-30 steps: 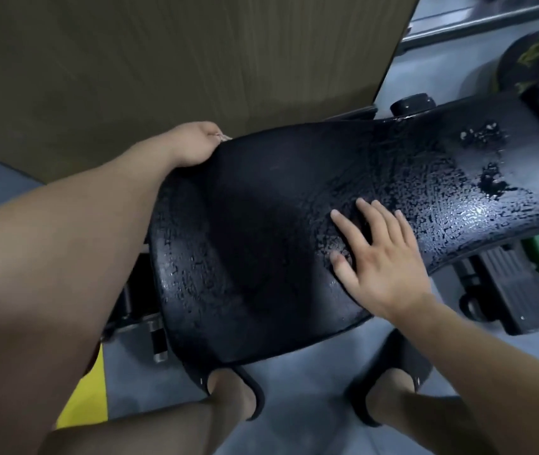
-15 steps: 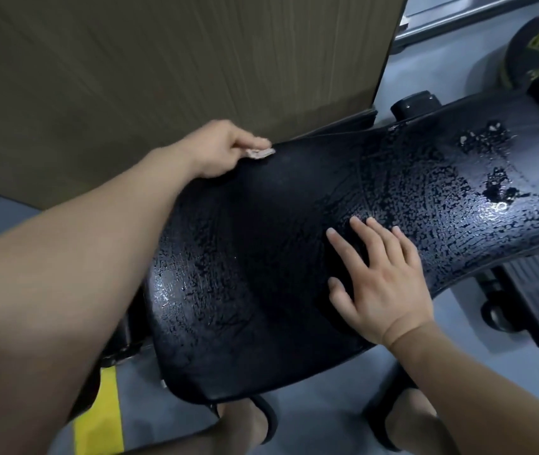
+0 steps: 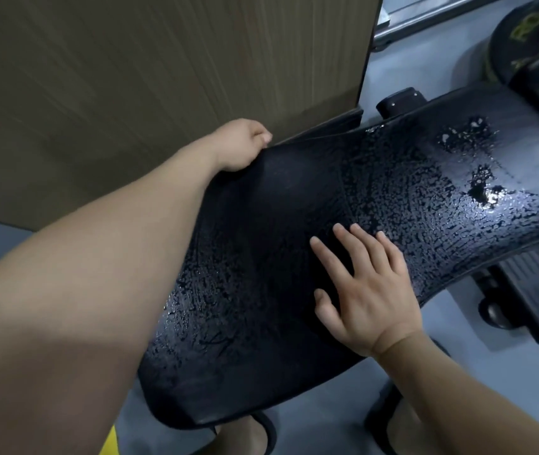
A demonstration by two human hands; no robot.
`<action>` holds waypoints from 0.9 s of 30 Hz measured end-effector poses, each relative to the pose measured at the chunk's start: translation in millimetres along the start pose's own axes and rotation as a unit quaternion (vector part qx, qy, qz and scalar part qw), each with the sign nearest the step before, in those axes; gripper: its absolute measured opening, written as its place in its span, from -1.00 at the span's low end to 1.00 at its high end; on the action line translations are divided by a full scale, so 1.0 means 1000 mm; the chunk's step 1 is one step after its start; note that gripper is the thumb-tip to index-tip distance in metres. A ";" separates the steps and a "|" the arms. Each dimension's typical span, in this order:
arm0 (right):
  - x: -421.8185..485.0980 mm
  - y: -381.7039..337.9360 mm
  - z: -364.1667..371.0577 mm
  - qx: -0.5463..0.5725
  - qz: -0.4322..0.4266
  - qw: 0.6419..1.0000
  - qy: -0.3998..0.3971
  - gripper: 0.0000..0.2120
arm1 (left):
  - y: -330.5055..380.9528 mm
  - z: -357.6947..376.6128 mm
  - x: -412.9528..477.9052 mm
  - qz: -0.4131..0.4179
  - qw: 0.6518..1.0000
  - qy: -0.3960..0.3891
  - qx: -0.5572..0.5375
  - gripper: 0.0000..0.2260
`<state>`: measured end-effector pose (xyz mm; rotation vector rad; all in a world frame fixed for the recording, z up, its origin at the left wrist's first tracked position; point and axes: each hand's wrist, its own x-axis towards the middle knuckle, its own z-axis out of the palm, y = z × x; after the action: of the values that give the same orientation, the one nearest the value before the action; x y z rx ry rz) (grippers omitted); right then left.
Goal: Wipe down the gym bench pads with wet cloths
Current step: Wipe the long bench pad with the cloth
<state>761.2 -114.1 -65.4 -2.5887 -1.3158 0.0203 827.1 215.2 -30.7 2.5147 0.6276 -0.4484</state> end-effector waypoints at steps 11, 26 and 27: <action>0.002 0.002 0.001 0.016 0.002 1.000 -0.004 -0.31 | 0.005 -0.006 0.016 -0.007 0.997 -0.067 0.039 -0.67; 0.000 0.005 0.003 0.034 0.003 0.999 -0.002 -0.30 | 0.079 0.010 0.063 0.038 0.988 -0.120 0.087 -0.64; 0.000 0.005 0.003 0.035 0.002 0.999 -0.002 -0.30 | 0.078 0.008 0.062 0.022 0.987 -0.131 0.095 -0.62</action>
<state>764.5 -116.6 -69.3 -2.5330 -1.2884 0.0703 917.7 172.2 -33.1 2.5788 0.4448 -0.8404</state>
